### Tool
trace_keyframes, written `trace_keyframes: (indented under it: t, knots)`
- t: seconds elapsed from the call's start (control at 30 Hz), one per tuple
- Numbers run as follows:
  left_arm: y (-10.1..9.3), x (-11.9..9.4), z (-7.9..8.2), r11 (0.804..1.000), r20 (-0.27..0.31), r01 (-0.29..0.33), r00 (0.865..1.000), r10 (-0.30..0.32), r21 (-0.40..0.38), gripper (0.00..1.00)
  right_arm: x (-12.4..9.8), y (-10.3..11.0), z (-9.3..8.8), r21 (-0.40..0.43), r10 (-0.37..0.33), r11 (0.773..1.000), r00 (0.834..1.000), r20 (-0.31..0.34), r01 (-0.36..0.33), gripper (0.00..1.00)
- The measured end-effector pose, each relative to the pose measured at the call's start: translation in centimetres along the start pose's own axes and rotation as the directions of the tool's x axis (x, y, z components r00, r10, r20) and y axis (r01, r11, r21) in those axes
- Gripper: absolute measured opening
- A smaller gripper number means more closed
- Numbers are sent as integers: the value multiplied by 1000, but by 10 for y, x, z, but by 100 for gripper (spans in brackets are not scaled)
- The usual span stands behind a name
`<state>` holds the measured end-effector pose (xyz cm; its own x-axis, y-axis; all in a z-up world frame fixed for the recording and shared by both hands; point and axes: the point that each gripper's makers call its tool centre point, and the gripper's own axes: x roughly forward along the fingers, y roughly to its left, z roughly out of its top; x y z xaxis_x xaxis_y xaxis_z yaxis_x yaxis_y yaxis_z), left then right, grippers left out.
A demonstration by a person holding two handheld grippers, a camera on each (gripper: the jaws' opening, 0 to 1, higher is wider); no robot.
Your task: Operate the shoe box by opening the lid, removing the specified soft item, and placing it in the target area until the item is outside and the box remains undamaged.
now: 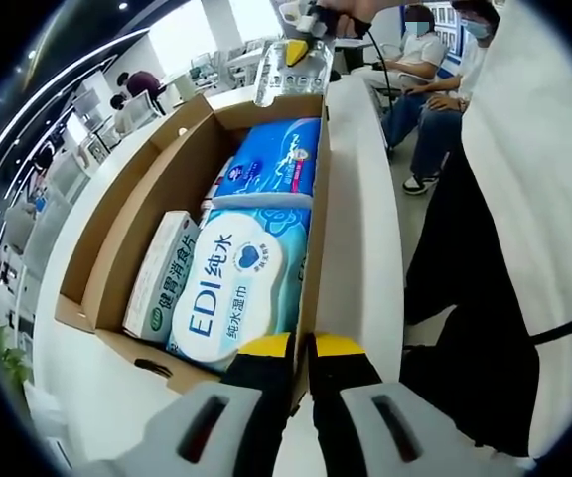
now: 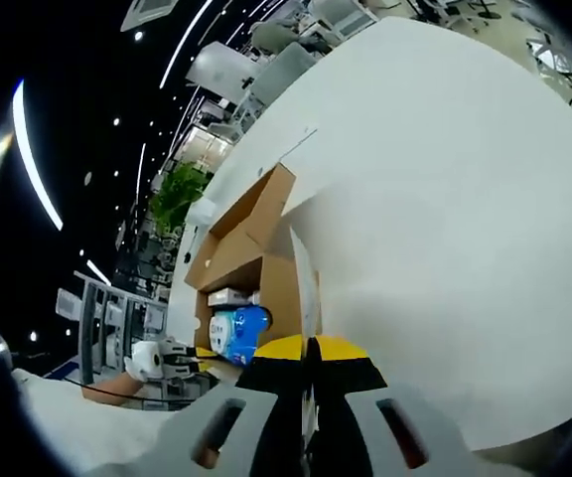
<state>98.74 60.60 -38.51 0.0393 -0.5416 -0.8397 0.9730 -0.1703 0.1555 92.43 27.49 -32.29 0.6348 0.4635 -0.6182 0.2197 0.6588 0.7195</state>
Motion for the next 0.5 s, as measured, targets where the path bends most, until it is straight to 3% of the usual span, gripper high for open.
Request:
trace_keyframes:
  t: [0.23,0.27,0.4,0.5]
  knots:
    - [0,0,0,1000,0,-4,1000,4,-4,6,9,-5,-10,-15,-30,999,999,-28,29,0]
    - [0,0,0,1000,0,-3,1000,3,-5,6,10,-10,-11,-59,-79,995,996,-45,76,0]
    - [0,0,0,1000,-2,-2,1000,2,-8,6,12,-14,-8,-110,-142,984,989,-39,138,0]
    - [0,0,0,1000,-2,-4,1000,4,-8,6,15,-6,-6,-81,-97,992,995,-26,95,0]
